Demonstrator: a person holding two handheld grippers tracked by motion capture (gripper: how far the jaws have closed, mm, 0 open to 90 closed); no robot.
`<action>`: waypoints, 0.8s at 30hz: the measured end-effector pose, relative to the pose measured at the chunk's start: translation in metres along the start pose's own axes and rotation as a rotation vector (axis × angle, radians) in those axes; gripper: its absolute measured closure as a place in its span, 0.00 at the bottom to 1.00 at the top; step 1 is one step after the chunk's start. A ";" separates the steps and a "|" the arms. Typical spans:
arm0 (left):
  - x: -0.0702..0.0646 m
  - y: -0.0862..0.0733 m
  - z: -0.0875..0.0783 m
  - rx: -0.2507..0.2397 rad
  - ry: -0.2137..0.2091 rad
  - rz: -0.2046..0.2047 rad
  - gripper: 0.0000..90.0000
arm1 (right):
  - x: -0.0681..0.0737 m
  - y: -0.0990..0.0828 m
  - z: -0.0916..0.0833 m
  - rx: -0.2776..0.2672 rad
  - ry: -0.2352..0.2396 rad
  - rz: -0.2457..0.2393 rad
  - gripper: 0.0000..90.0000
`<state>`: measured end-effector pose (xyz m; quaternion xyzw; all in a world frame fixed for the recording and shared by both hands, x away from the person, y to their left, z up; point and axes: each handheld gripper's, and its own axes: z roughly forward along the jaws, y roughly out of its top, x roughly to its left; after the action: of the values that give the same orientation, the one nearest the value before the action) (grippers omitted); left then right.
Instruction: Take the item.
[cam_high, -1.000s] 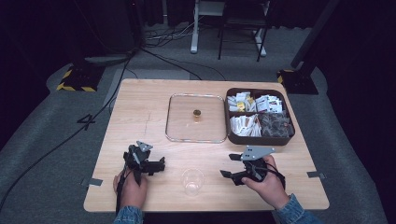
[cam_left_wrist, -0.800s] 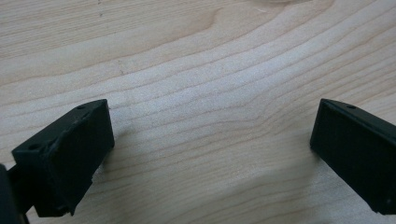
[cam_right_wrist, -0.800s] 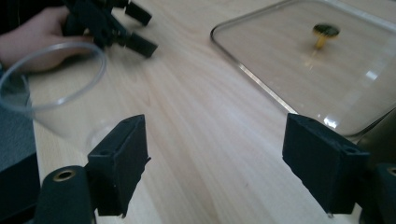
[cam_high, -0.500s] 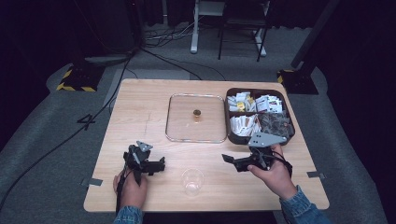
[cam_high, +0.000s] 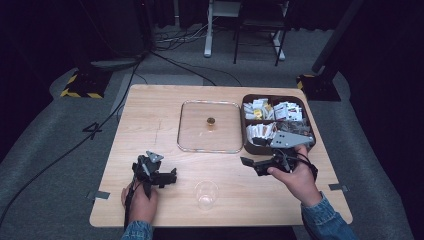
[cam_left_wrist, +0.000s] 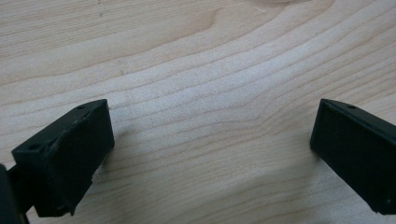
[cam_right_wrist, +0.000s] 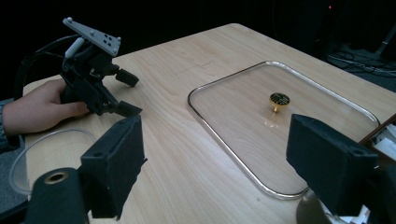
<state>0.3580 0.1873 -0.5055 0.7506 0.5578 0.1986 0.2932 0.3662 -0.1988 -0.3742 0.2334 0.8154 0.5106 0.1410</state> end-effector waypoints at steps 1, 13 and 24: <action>0.000 0.000 0.000 0.001 0.000 0.000 0.00 | 0.000 0.000 0.000 0.000 0.000 0.000 0.22; 0.000 0.000 0.000 0.000 0.000 0.000 0.00 | -0.034 -0.004 -0.014 0.061 -0.090 0.014 0.26; 0.000 0.000 0.000 0.001 0.001 0.000 0.00 | -0.068 -0.010 -0.038 0.050 -0.178 0.039 0.27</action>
<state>0.3579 0.1873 -0.5054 0.7508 0.5579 0.1986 0.2927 0.4037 -0.2669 -0.3668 0.2972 0.8075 0.4698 0.1971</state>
